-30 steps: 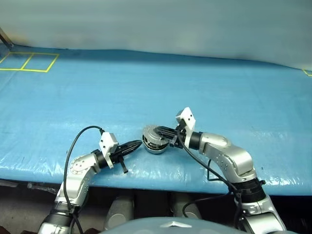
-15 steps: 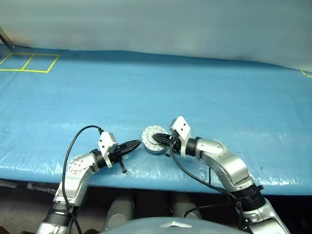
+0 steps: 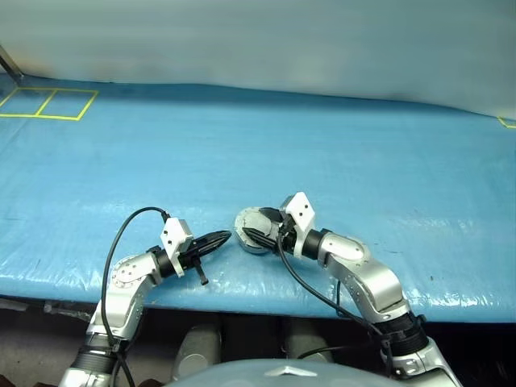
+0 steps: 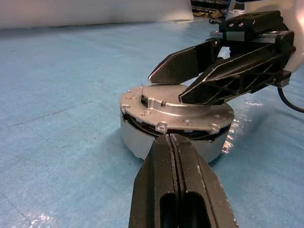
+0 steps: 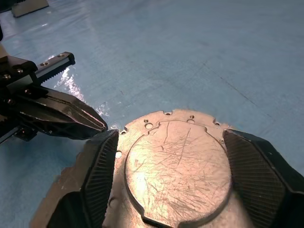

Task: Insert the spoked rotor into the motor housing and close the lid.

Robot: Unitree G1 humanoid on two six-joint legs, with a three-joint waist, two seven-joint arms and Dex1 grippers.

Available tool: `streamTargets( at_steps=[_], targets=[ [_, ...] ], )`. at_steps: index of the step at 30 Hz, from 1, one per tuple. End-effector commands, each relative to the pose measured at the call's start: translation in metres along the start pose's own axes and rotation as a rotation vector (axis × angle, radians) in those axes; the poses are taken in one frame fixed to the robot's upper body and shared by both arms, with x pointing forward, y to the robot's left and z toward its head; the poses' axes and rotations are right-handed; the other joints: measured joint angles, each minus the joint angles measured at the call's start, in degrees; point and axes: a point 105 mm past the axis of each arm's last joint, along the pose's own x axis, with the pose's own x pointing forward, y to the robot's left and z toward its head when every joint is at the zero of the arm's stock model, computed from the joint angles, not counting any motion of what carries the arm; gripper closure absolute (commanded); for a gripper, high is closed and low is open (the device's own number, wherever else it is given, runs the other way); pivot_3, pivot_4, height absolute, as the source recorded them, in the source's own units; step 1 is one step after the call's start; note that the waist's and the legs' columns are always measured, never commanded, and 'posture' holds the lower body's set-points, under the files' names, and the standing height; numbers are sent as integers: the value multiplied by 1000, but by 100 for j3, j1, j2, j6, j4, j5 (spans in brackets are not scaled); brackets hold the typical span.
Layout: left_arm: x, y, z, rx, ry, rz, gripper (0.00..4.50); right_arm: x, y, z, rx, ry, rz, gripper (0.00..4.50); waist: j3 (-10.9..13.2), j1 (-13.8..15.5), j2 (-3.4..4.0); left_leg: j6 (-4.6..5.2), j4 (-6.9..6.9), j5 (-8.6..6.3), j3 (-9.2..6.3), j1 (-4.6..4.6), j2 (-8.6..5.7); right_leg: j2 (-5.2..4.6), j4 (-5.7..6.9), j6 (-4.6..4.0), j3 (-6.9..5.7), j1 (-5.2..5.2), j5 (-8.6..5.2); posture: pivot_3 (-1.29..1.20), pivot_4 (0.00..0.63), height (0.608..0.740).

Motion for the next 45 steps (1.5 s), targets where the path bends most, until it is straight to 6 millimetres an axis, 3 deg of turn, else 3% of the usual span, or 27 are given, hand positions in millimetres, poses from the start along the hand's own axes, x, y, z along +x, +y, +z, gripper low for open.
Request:
streamTargets(
  at_steps=[1,7,10,13,25,31,41,45],
  targets=[
    [-1,2,5,27,-21,6,4500,0,-1,0,-31,5,-23,37,0,-2,1,0,0,0,0,-1,0,0,0,0,0,-2,0,0,150,740],
    [-1,2,4,27,-21,13,4500,-1,1,-6,-49,30,-17,37,0,-1,0,0,0,0,0,-1,0,0,0,0,1,-1,0,0,150,740],
    [-2,2,4,26,-20,22,4500,0,0,-8,-76,35,-30,611,0,-3,0,0,0,0,0,-1,0,0,1,0,1,-1,0,0,150,740],
    [-4,3,3,25,-16,30,4500,0,-1,-10,-107,48,-41,1461,0,-3,0,0,0,0,0,0,0,0,1,0,1,-1,0,0,150,740],
    [-6,2,-1,10,-10,39,4500,-3,-3,-6,-160,69,-21,1477,0,11,0,-2,1,2,0,6,0,0,3,0,2,6,0,0,150,740],
    [-4,0,-1,4,-14,33,4500,-3,-7,-14,-194,115,-37,1477,-1,18,0,-2,1,2,0,6,0,0,3,0,2,6,0,0,150,740],
    [-1,-3,1,-20,-25,30,4500,0,-6,-27,-19,162,-14,1477,-3,15,-3,-2,1,2,1,24,0,0,7,-1,4,21,0,0,150,740],
    [1,-2,3,-36,-33,49,4500,-3,-3,-33,-41,203,16,1477,-6,19,-2,-2,1,2,2,28,0,0,8,-2,4,25,-1,0,150,740]
  ],
)
